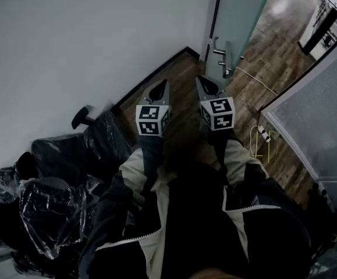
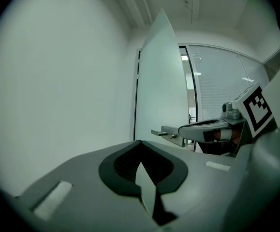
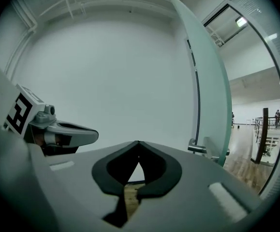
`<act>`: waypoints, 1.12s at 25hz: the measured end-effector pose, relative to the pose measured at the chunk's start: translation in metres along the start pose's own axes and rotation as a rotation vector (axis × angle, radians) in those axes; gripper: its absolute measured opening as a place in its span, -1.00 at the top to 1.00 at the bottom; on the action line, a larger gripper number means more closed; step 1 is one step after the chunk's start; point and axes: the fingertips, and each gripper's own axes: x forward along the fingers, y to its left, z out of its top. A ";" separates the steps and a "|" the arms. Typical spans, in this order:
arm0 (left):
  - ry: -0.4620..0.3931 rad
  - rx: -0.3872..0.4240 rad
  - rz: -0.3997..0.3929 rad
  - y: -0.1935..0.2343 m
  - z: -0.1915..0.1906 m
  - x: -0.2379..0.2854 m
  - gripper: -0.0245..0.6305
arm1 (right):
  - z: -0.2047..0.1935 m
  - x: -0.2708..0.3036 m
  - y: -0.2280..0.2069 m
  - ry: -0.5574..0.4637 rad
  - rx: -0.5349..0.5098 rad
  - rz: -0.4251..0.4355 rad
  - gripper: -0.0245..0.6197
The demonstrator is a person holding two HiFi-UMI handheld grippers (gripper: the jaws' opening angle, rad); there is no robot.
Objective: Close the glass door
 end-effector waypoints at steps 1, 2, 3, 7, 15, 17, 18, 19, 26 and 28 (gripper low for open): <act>0.002 -0.001 -0.017 0.000 0.000 0.008 0.91 | -0.001 0.005 -0.006 0.005 0.002 -0.014 0.90; 0.004 -0.002 -0.031 0.001 0.001 0.017 0.91 | -0.001 0.011 -0.011 0.008 0.005 -0.024 0.90; 0.007 -0.004 -0.041 0.003 0.001 0.026 0.91 | -0.002 0.017 -0.016 0.011 0.007 -0.030 0.90; 0.026 -0.005 -0.074 0.008 0.000 0.067 0.91 | -0.003 0.044 -0.034 0.010 0.018 -0.050 0.90; 0.052 0.017 -0.140 0.025 0.000 0.139 0.91 | -0.006 0.096 -0.063 0.013 0.048 -0.100 0.90; 0.071 0.026 -0.184 0.026 -0.003 0.156 0.91 | -0.008 0.103 -0.073 0.014 0.074 -0.145 0.90; 0.076 0.025 -0.208 0.027 -0.005 0.166 0.91 | -0.009 0.106 -0.078 0.014 0.084 -0.169 0.90; 0.080 0.023 -0.234 0.029 -0.005 0.176 0.91 | -0.009 0.111 -0.083 0.015 0.090 -0.194 0.90; 0.094 0.046 -0.464 0.019 -0.004 0.240 0.91 | -0.002 0.133 -0.105 0.045 0.030 -0.334 0.90; 0.090 0.053 -0.522 0.010 -0.002 0.254 0.91 | 0.007 0.131 -0.107 0.075 -0.059 -0.360 0.90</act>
